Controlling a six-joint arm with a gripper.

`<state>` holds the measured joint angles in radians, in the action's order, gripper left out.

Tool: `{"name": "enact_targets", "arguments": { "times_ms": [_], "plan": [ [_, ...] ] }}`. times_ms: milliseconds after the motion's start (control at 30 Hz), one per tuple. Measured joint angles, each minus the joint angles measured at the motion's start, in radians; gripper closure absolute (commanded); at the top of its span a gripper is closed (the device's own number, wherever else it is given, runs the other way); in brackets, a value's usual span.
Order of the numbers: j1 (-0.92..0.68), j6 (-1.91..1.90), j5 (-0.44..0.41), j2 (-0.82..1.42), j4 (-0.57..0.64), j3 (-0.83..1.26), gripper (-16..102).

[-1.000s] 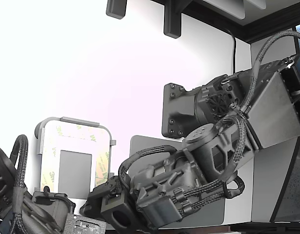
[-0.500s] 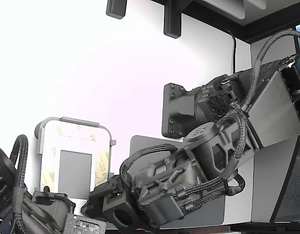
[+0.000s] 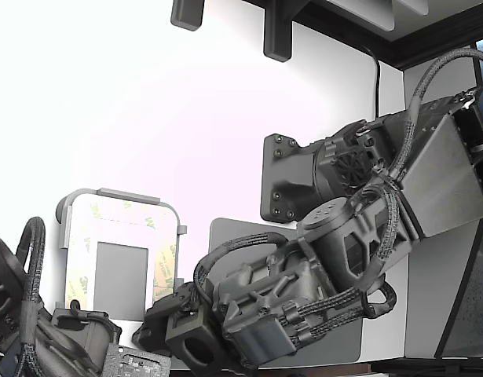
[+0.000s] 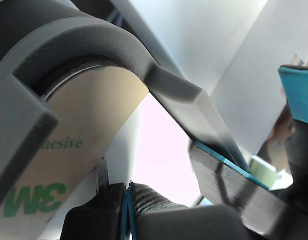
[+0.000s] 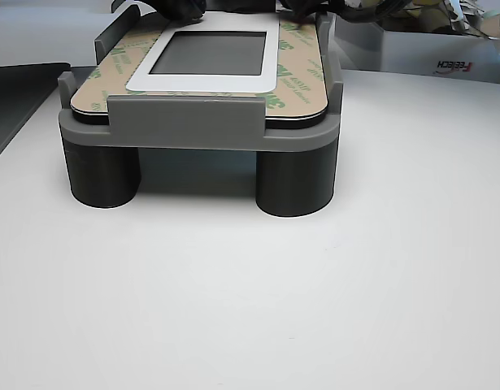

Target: Peel off protective film from adhesive tape.

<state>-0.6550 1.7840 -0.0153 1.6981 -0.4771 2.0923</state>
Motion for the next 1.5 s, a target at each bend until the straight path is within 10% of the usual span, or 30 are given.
{"name": "enact_targets", "arguments": {
  "times_ms": [1500],
  "plan": [
    [0.002, 0.008, 0.006, -0.003, 0.034, 0.017, 97]
  ]
}}
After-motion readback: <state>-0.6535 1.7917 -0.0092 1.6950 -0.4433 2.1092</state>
